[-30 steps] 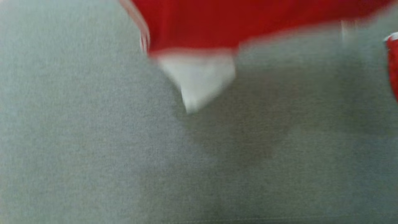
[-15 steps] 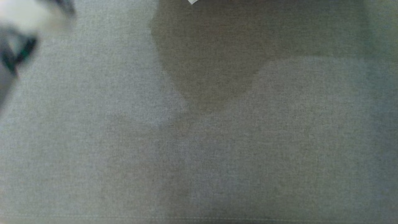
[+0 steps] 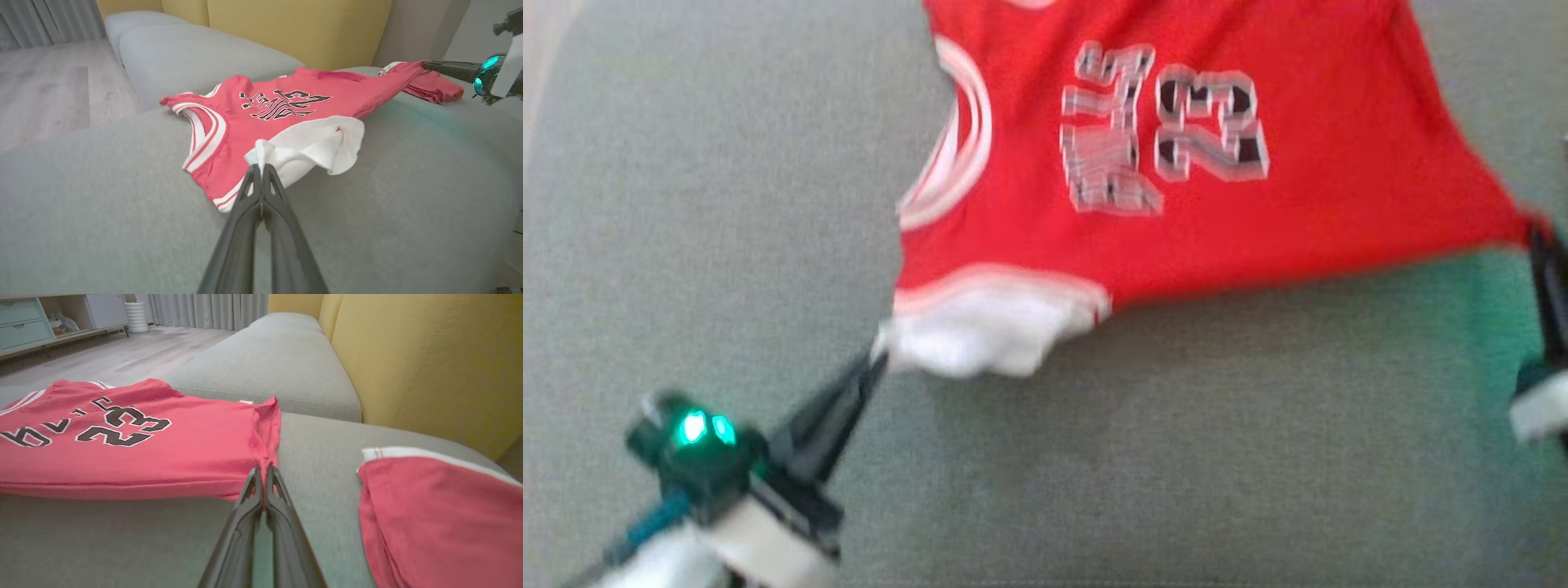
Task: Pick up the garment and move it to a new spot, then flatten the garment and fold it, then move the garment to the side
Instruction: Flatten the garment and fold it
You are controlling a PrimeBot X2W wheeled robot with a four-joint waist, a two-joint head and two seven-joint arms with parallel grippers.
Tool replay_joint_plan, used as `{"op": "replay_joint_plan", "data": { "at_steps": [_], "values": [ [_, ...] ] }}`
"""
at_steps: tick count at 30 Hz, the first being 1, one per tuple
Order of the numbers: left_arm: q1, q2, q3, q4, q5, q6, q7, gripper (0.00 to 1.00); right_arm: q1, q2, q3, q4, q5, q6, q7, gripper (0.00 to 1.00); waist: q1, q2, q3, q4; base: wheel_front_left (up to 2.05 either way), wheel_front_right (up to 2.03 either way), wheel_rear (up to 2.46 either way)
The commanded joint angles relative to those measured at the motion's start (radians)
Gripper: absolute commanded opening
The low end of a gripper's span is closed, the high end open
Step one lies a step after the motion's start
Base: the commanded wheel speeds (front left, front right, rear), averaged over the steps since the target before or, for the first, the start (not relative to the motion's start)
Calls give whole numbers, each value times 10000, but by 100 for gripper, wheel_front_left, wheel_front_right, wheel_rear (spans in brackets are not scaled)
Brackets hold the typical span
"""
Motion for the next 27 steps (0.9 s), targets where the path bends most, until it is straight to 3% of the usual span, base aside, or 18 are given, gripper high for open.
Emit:
{"op": "replay_joint_plan", "data": {
  "at_steps": [1, 7, 11, 19, 27],
  "values": [
    [-87, 461, 448, -370, 13, 109, -50, 0, 374, -113, -177, -438, -181, -7, -115, 0, 4, -1, -270, -99, 0, 0, 0],
    [1365, 482, 682, -924, -35, 258, -50, 0, 2242, 774, -1274, -1648, -892, -7, -53, 0, 4, -1, -570, -234, 0, 0, 0],
    [1331, 499, 1012, -875, 84, 18, -50, 0, 2492, 1128, -1547, -2156, -1019, -7, 311, 0, 4, -1, -592, -274, 0, 0, 0],
    [-882, 163, 1467, 46, 359, -963, 47, 0, 1318, 1391, -1827, -2008, -884, -7, 909, 0, 4, -1, 49, -297, 0, 0, 0],
    [-3720, -537, 1379, 1958, 770, -1665, 228, 0, -807, 1324, -1205, -855, -911, -7, 1004, 0, 4, -1, 842, -467, 0, 0, 0]
  ]
}}
